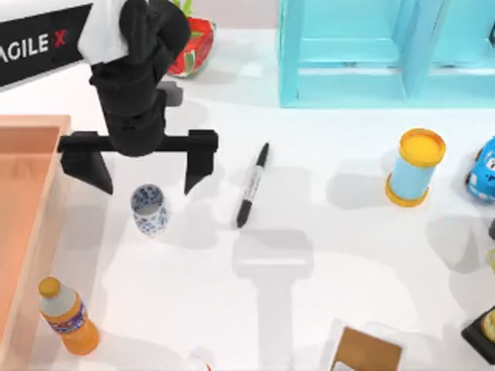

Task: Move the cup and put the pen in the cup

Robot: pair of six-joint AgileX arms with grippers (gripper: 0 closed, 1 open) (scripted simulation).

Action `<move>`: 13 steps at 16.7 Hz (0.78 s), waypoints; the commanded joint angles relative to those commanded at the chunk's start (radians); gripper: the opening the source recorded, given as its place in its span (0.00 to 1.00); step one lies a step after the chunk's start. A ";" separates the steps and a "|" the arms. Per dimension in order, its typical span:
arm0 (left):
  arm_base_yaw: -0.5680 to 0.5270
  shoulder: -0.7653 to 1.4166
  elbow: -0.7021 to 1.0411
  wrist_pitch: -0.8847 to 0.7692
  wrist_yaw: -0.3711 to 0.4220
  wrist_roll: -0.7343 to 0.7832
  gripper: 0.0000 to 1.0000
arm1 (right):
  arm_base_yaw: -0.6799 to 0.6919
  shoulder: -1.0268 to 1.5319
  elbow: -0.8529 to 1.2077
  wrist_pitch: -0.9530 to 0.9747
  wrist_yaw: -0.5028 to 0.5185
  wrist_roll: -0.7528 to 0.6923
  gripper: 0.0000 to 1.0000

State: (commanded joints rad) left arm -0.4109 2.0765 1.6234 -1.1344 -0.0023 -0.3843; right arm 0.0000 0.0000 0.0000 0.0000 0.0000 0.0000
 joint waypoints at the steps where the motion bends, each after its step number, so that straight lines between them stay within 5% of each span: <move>1: -0.001 0.004 0.044 -0.043 0.000 -0.001 1.00 | 0.000 0.000 0.000 0.000 0.000 0.000 1.00; 8: -0.004 0.015 0.481 -0.463 0.000 -0.004 1.00 | 0.000 0.000 0.000 0.000 0.000 0.000 1.00; 13: -0.003 0.009 0.560 -0.542 0.000 -0.003 1.00 | 0.000 0.000 0.000 0.000 0.000 0.000 1.00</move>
State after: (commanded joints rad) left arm -0.4140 2.0855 2.1833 -1.6760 -0.0021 -0.3872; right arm 0.0000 0.0000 0.0000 0.0000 0.0000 0.0000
